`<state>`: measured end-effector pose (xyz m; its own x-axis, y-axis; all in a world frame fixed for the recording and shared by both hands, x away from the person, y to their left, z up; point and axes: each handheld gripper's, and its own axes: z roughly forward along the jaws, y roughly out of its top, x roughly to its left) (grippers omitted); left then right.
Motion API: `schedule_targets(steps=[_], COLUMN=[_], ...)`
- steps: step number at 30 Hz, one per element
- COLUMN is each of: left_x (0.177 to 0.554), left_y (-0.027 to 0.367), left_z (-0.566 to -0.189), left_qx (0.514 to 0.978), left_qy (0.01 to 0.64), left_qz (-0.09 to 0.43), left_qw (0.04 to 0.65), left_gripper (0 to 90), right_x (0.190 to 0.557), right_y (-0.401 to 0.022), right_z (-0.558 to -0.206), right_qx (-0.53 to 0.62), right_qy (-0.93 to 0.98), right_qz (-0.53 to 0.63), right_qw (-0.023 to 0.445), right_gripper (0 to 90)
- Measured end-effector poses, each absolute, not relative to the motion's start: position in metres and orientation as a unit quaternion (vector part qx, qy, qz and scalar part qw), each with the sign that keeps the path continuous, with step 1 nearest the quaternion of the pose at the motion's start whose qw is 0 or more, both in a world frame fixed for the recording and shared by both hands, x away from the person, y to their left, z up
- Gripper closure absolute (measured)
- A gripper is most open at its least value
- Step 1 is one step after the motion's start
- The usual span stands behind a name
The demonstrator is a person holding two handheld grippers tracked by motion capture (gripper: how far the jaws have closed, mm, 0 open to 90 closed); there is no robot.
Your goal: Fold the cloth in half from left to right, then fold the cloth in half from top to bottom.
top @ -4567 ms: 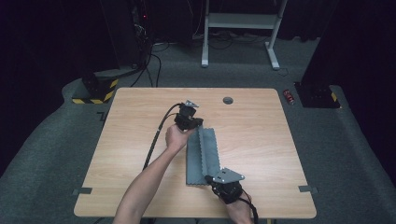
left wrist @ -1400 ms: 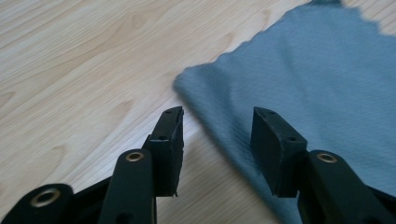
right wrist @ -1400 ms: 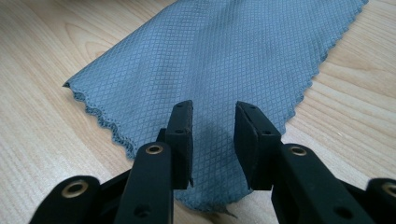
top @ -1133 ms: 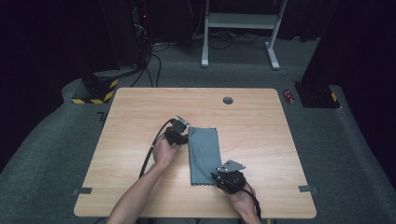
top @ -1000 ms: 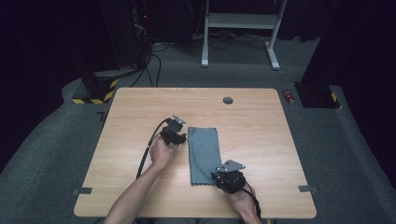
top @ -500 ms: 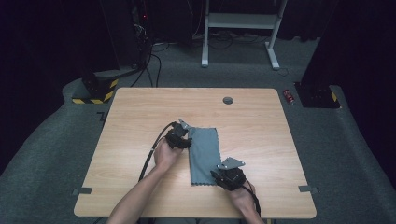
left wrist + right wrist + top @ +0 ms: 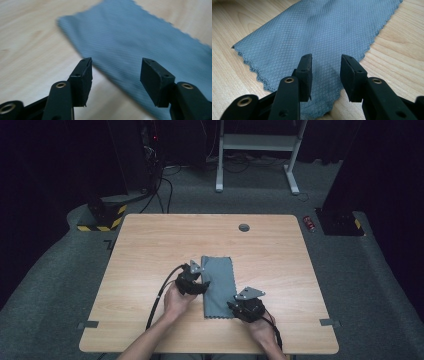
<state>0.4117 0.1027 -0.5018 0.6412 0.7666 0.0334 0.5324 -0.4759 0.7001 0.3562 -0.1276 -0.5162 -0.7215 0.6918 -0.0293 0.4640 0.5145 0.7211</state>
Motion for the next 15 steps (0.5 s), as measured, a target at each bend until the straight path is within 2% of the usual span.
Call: schedule_targets(steps=[4, 9, 15], left_x=[0.401, 0.393, 0.364], left_y=[0.101, 0.112, 0.112], left_z=[-0.514, -0.512, -0.503], left_qx=[0.843, 0.838, 0.83], left_qy=[0.39, 0.405, 0.393], left_qz=[0.181, 0.194, 0.163], left_qw=[0.322, 0.31, 0.36], left_gripper=[43.5, 44.1, 43.4], right_x=[0.359, 0.361, 0.359], right_y=[-0.131, -0.137, -0.137], right_z=[-0.518, -0.519, -0.517], right_qx=[0.342, 0.347, 0.347], right_qy=[0.855, 0.853, 0.852], right_qz=[0.357, 0.357, 0.363], right_qw=[0.156, 0.154, 0.15], right_gripper=[62.1, 62.0, 62.1])
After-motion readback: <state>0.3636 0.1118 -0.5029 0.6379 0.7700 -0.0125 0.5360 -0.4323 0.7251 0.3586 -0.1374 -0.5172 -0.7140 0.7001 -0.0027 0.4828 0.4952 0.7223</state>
